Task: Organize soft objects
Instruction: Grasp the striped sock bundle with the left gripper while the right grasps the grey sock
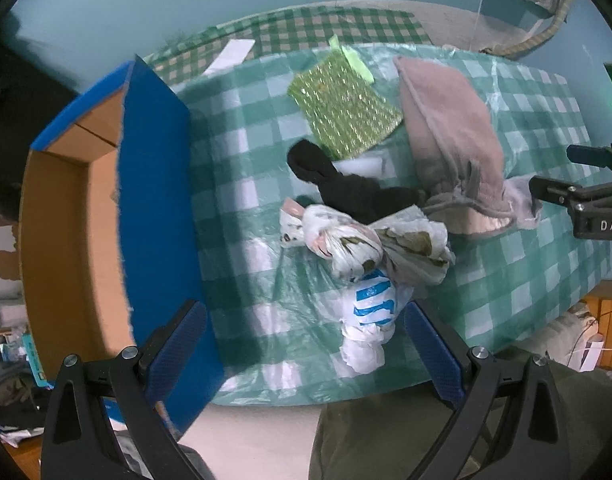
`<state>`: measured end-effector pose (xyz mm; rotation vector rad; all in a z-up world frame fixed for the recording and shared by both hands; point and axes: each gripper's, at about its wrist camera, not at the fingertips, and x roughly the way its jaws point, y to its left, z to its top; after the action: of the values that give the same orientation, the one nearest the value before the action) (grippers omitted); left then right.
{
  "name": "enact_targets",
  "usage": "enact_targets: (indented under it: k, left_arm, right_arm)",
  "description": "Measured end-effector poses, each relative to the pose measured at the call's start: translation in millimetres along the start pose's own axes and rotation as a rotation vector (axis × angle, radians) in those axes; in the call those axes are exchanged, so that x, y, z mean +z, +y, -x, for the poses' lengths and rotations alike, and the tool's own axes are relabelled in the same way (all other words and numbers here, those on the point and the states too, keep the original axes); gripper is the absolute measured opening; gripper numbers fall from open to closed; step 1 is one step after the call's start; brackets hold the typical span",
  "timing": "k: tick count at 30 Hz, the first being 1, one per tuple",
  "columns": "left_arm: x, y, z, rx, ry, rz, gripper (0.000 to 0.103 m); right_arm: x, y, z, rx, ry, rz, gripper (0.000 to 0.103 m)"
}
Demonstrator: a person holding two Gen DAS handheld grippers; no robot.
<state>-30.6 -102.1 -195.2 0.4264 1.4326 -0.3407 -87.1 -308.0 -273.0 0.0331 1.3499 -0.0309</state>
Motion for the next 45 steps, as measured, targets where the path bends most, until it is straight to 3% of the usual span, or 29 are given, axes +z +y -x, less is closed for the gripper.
enact_targets:
  k: [24,33,35,37,39,41,45]
  left_arm:
    - [-16,3,-72,-0.096,0.123,0.095,0.100]
    - [-6,-1,-95,-0.103,0.159,0.070,0.100]
    - [-7,2,-100,-0.104,0.160,0.075,0.100]
    - [-8,6,-102,-0.121,0.158,0.090,0.094]
    - [-8,8,-105,-0.142,0.156,0.114,0.073]
    - [-11,13,-109,-0.156,0.158,0.128,0.062]
    - [-20,27,-119,-0.182,0.162,0.153,0.050]
  right_arm:
    - [0,4,-64,-0.001,0.092,0.027,0.094]
    - [11,7,-79,0.014,0.110,0.025,0.075]
    - [13,7,-79,0.024,0.112,0.023,0.060]
    - [13,7,-80,0.021,0.116,0.027,0.054]
    - [13,7,-80,0.022,0.117,0.033,0.050]
    - [13,9,-79,0.021,0.120,0.037,0.046]
    - [7,-3,-71,0.026,0.119,0.039,0.045]
